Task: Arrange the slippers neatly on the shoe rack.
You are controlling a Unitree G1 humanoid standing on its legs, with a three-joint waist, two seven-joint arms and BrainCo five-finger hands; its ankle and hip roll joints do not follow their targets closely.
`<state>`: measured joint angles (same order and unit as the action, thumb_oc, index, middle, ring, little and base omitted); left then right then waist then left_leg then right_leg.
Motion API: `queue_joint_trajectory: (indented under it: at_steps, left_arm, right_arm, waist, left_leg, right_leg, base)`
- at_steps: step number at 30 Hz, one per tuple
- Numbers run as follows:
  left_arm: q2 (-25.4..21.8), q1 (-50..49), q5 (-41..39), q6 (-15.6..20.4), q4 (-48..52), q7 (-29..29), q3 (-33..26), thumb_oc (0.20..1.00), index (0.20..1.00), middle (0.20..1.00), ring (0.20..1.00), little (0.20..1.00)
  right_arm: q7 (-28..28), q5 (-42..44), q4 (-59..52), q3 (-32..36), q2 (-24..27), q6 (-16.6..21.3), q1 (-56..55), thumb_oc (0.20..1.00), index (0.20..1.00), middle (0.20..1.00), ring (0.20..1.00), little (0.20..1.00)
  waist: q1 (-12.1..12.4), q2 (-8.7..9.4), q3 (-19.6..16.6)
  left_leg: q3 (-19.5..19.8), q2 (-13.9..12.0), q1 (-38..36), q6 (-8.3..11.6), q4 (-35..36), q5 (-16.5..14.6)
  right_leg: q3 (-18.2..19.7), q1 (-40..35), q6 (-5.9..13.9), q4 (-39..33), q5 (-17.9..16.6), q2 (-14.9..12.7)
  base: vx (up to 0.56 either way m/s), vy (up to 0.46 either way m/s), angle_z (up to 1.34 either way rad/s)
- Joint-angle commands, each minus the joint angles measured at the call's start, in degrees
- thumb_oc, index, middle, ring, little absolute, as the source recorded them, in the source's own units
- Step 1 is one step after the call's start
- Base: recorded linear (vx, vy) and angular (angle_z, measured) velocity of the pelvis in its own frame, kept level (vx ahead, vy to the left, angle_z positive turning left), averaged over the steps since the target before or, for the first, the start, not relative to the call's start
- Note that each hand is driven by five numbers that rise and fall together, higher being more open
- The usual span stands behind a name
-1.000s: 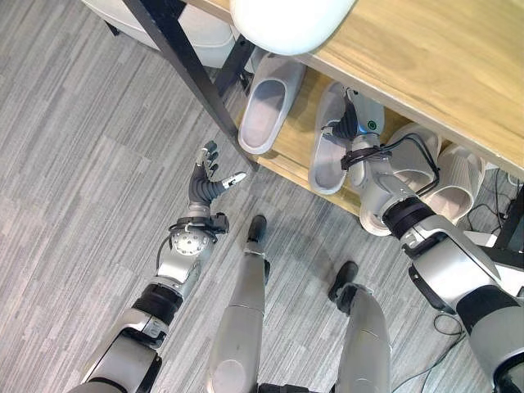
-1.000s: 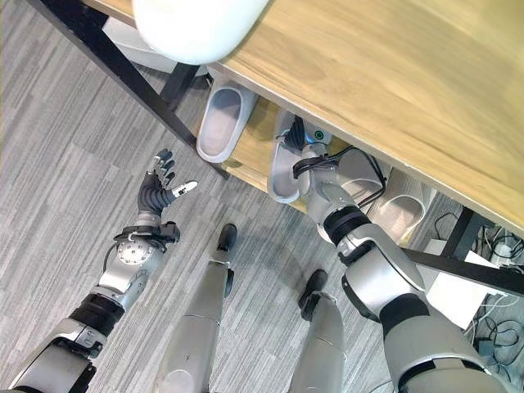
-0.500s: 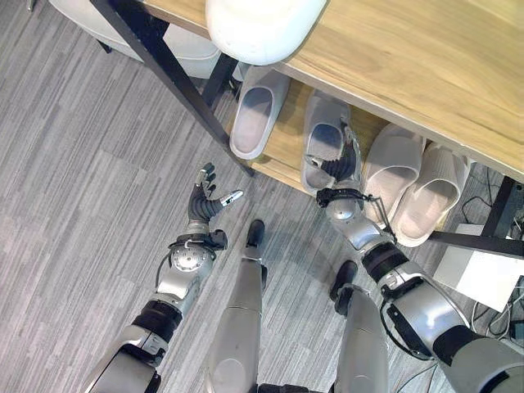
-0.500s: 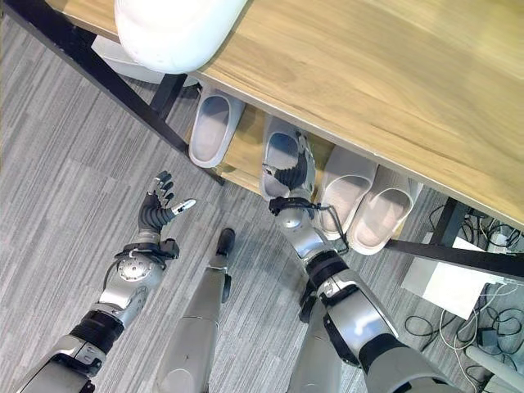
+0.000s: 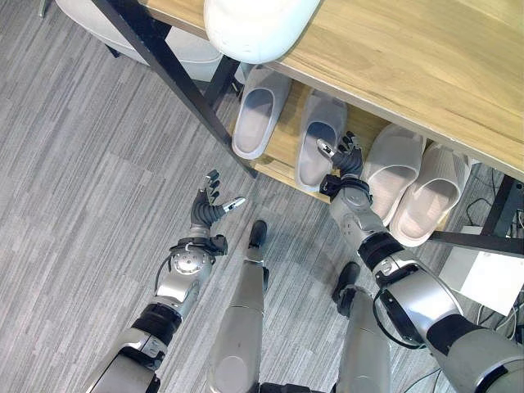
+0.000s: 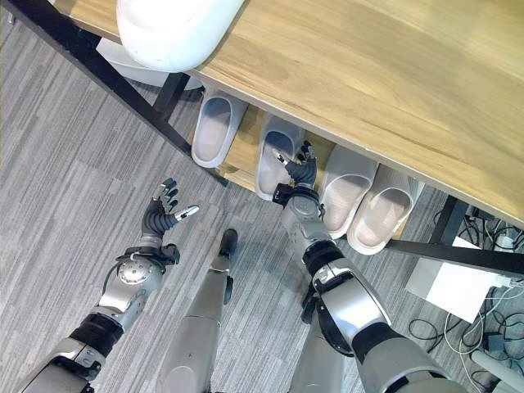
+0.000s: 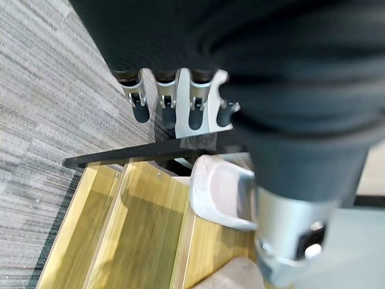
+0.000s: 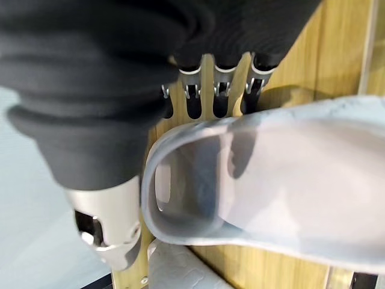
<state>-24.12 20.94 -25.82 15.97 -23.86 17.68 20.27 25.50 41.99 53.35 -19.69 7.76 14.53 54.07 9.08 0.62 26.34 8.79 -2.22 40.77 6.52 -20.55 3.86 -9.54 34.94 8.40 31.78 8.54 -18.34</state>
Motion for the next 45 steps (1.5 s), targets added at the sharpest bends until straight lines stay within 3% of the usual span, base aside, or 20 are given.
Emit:
queue_joint_trajectory:
  at_steps: [1,11,15,22,23,26,32,34,40,45]
  left_arm:
    - [-0.7,3.3,1.8,1.5,0.0,-0.7,2.2,1.000,1.000,1.000,1.000,1.000]
    - [-1.4,3.8,1.3,1.5,0.4,-1.3,3.3,1.000,1.000,1.000,1.000,1.000]
    - [-2.2,3.1,0.8,1.9,0.9,-2.0,3.6,1.000,1.000,1.000,1.000,1.000]
    - [-1.8,1.3,1.0,1.6,-2.1,-2.7,2.3,1.000,1.000,1.000,1.000,1.000]
    - [-1.3,-0.9,0.9,1.1,-4.0,-2.6,-1.0,1.000,1.000,1.000,1.000,1.000]
    - [-0.2,-3.8,-1.1,0.3,-7.7,-2.8,-6.6,1.000,1.000,1.000,1.000,1.000]
    - [0.4,-7.6,-0.8,-0.4,-10.6,-4.2,-10.2,1.000,1.000,1.000,1.000,1.000]
    - [0.8,-10.3,-0.2,-0.4,-11.3,-5.3,-12.8,1.000,1.000,1.000,1.000,1.000]
    - [2.0,-12.5,3.7,-0.4,-8.0,-8.3,-11.8,1.000,1.000,1.000,1.000,1.000]
    - [3.6,-12.5,7.1,-0.8,-7.2,-10.9,-7.6,1.000,1.000,1.000,1.000,1.000]
  right_arm:
    - [-3.4,1.1,-2.5,-0.9,0.0,-0.2,1.4,1.000,1.000,1.000,1.000,1.000]
    - [-3.5,-0.1,-1.5,-1.0,1.0,-0.7,4.8,1.000,1.000,1.000,1.000,1.000]
    - [-3.9,0.4,2.7,0.5,2.9,-0.9,7.6,1.000,1.000,1.000,1.000,1.000]
    - [-3.6,-3.1,1.1,0.4,3.5,-1.4,3.2,1.000,1.000,1.000,1.000,1.000]
    - [-4.6,-10.5,-8.1,-2.5,4.1,-2.5,-4.3,1.000,1.000,1.000,1.000,1.000]
    - [-9.0,-17.5,-21.9,-6.2,7.2,-3.4,-14.3,1.000,1.000,1.000,1.000,1.000]
    - [-15.0,-18.9,-32.4,-6.6,9.0,-2.4,-25.3,1.000,1.000,1.000,1.000,1.000]
    - [-19.3,-20.2,-41.1,-5.6,10.8,-0.8,-34.0,1.000,1.000,1.000,1.000,1.000]
    - [-24.3,-24.9,-49.0,-2.5,16.5,-0.8,-48.0,1.000,1.000,1.000,1.000,1.000]
    - [-26.3,-26.4,-48.1,-0.3,17.8,-1.7,-55.5,1.000,1.000,1.000,1.000,1.000]
  waist:
    - [3.4,-1.36,1.2]
    - [4.7,-1.45,1.8]
    - [6.3,-2.34,2.0]
    - [5.8,-1.63,0.8]
    - [4.7,-0.55,0.1]
    - [2.9,0.97,-2.0]
    - [0.3,1.76,-6.3]
    - [-2.6,1.79,-10.8]
    - [-8.2,0.26,-17.6]
    - [-11.0,-0.44,-19.9]
  left_leg:
    - [-1.6,-1.1,-0.1,-0.68,-3.6,-9.2]
    - [-0.7,-0.8,0.0,-0.65,-3.5,-9.1]
    - [0.0,-0.1,0.2,-0.59,-3.1,-8.9]
    - [-0.9,-0.5,-4.0,-0.43,-0.3,-8.4]
    - [-1.8,-1.2,-6.8,-0.51,2.7,-5.9]
    - [-3.2,-2.4,-12.3,-0.05,7.5,-4.6]
    - [-4.8,-3.6,-19.2,0.41,14.1,-2.2]
    - [-7.4,-4.5,-25.5,0.83,19.0,-1.1]
    - [-12.1,-4.8,-34.9,0.90,25.0,-0.9]
    - [-13.9,-5.1,-37.6,0.92,25.5,-1.7]
  right_leg:
    - [1.5,-3.0,0.90,-5.9,-1.5,-0.5]
    - [0.4,-3.9,0.91,-5.6,-1.1,-0.8]
    - [-0.5,-4.6,1.10,-5.2,-0.7,-1.4]
    - [-0.5,-8.0,1.25,-8.6,-1.8,-0.8]
    - [-0.8,-10.3,1.24,-12.8,-5.0,-0.3]
    - [-1.6,-14.9,1.78,-17.9,-7.2,0.4]
    - [-2.4,-21.5,2.82,-24.9,-10.0,0.8]
    - [-1.9,-25.9,3.59,-29.3,-11.9,1.0]
    - [0.2,-30.6,4.52,-33.8,-13.2,1.4]
    - [1.2,-31.8,4.83,-34.6,-13.2,1.5]
  base:
    - [0.00,0.000,0.00]
    - [0.01,-0.020,0.07]
    - [0.01,-0.020,0.09]
    - [0.02,0.005,0.05]
    - [-0.03,0.001,-0.01]
    - [0.04,-0.036,-0.18]
    - [0.11,-0.019,-0.25]
    - [0.18,-0.014,-0.33]
    - [0.12,-0.001,-0.36]
    - [0.08,-0.023,-0.22]
